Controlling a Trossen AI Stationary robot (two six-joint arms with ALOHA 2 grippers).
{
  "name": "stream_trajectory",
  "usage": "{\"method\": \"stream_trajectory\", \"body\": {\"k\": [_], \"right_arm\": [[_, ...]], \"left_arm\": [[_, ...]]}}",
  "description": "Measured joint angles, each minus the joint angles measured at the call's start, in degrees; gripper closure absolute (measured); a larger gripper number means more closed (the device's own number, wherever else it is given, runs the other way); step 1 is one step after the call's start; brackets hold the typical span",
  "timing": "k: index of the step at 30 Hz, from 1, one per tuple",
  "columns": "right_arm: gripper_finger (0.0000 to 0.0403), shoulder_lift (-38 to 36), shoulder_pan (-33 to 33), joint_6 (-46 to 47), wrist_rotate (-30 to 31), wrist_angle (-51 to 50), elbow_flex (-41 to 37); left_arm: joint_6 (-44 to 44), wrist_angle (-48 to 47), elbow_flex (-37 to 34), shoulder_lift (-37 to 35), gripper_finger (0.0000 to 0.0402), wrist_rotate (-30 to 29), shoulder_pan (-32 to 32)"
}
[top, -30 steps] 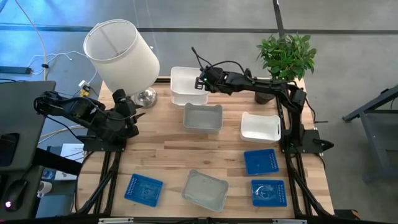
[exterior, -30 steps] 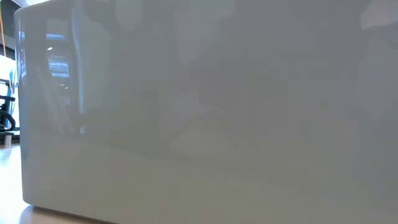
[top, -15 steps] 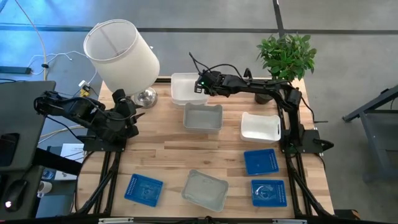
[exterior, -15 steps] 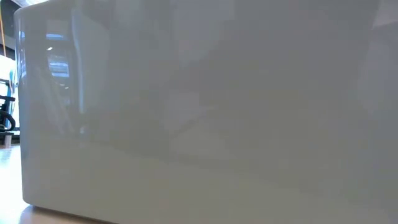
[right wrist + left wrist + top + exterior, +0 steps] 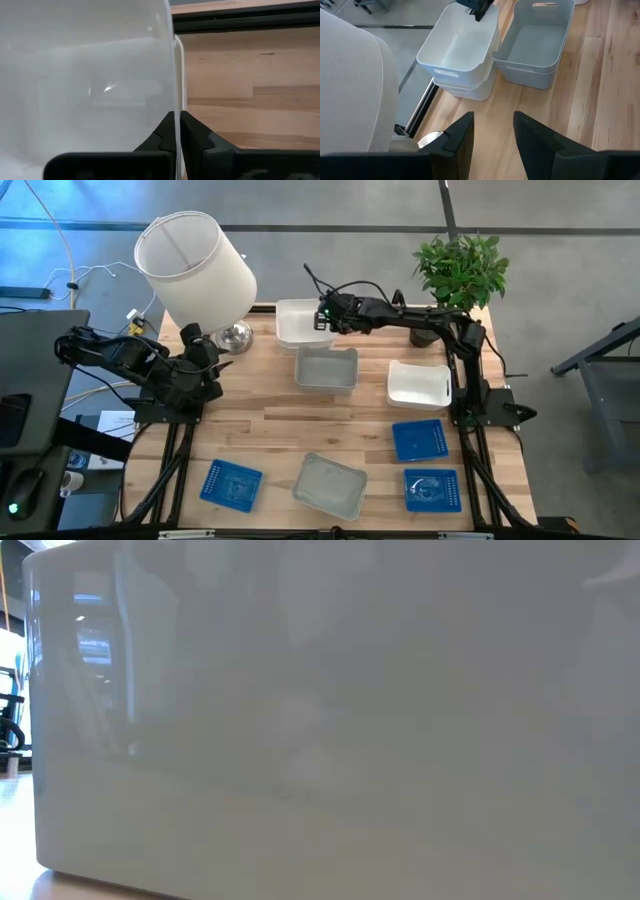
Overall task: Stack baskets by color
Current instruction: Stack the bottom white bin on top of the top white bin
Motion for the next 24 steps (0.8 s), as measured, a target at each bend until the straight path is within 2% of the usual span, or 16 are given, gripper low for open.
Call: {"method": "stream_trajectory", "body": {"k": [12,20,24], "right_arm": [[0.0392,0.0,0.0,-1.1,0.5,0.2,0.0],[0.0324,0.0,0.0,-1.2,2.7,0.7,0.0],[0.0296,0.0,0.0,-4.6,2.7,0.8,0.0]], "left_arm": [[0.1,-0.1,0.0,0.0,0.0275,0.0,0.0],[-1.0,-1.3,0.0,0.0,0.0275,0.1,0.0],[-1.6,-3.5,0.0,0.0,0.0275,0.1,0.0]]}}
